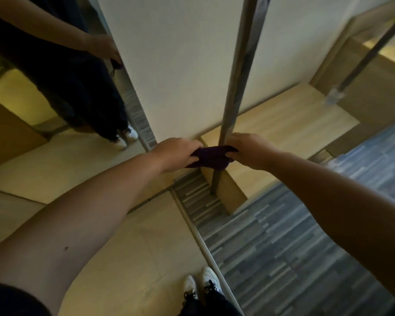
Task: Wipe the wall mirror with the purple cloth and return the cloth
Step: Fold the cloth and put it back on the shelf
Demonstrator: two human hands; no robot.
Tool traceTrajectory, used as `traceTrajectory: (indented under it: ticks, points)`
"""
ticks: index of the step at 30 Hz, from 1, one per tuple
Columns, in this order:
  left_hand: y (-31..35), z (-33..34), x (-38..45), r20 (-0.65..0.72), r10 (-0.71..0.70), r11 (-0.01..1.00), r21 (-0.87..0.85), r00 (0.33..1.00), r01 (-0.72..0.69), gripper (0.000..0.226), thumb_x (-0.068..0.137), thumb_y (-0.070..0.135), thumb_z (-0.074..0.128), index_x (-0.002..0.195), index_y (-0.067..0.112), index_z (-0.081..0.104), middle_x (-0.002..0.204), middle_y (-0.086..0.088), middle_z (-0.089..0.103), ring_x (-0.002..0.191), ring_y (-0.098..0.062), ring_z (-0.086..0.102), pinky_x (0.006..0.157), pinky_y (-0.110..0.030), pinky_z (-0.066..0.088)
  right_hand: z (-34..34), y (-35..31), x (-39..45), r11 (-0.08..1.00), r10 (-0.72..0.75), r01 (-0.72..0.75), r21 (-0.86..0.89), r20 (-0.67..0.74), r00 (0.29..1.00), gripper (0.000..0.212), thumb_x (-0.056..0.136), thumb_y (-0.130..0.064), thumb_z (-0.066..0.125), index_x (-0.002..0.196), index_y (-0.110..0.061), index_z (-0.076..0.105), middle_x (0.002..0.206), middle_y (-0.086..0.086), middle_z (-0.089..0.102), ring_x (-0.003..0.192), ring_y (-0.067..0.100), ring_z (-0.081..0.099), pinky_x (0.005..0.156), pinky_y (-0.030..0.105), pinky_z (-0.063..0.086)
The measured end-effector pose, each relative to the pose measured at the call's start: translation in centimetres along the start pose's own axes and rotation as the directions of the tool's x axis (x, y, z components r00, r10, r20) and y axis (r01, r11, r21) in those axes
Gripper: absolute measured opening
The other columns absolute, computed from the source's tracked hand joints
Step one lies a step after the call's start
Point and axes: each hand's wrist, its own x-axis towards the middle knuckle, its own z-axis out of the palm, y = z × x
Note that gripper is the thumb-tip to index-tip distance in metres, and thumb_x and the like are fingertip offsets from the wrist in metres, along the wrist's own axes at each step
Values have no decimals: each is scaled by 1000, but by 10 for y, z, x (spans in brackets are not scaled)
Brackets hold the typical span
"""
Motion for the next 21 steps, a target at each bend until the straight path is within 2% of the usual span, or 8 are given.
traceTrajectory:
  ticks: [2, 6, 10, 13, 17, 21]
  points:
    - [11, 4, 17, 20, 70, 998, -3, 997, -70, 25, 102, 29, 54, 127, 30, 56, 109, 7, 64, 91, -11, 59, 73, -29, 44, 4, 16, -15, 996, 88, -88, 9, -5, 996, 18, 99, -30, 54, 113, -21, 62, 96, -3, 60, 84, 15, 60, 74, 29, 50]
    - [39, 15, 52, 49, 185, 983, -8, 982, -184, 27, 103, 30, 54, 130, 29, 54, 108, 6, 65, 93, -13, 63, 79, -34, 55, 12, 46, -44, 976, 217, -216, 22, -25, 976, 25, 101, -28, 51, 124, -20, 56, 102, -1, 63, 81, 14, 56, 66, 24, 38]
    - [70, 24, 86, 10, 236, 972, -5, 972, -236, 24, 104, 28, 52, 127, 22, 58, 105, 0, 66, 90, -18, 63, 79, -40, 55, 20, 68, -70, 949, 314, -312, 44, -44, 949, 40, 100, -32, 54, 137, -20, 47, 115, 2, 65, 95, 21, 61, 75, 29, 43]
    - [89, 36, 110, 11, 238, 971, 10, 971, -239, 22, 105, 30, 50, 123, 21, 56, 104, -2, 65, 87, -20, 61, 77, -42, 55, 26, 89, -82, 932, 359, -358, 46, -3, 933, 47, 95, -38, 62, 135, -21, 45, 110, -1, 64, 92, 21, 61, 75, 31, 46]
    - [100, 57, 140, 54, 242, 969, 30, 969, -244, 21, 104, 36, 49, 119, 23, 55, 101, 0, 64, 87, -20, 61, 78, -45, 54, 36, 125, -80, 933, 359, -359, -24, 44, 932, 27, 96, -35, 60, 117, -19, 55, 91, -3, 60, 79, 18, 58, 67, 31, 46]
    - [105, 76, 167, 152, 244, 967, 36, 958, -252, 27, 102, 38, 54, 125, 26, 54, 105, 2, 65, 91, -18, 61, 81, -43, 54, 44, 167, -67, 955, 298, -295, -42, 111, 948, 19, 99, -28, 54, 116, -19, 58, 95, -1, 61, 81, 18, 58, 69, 30, 44]
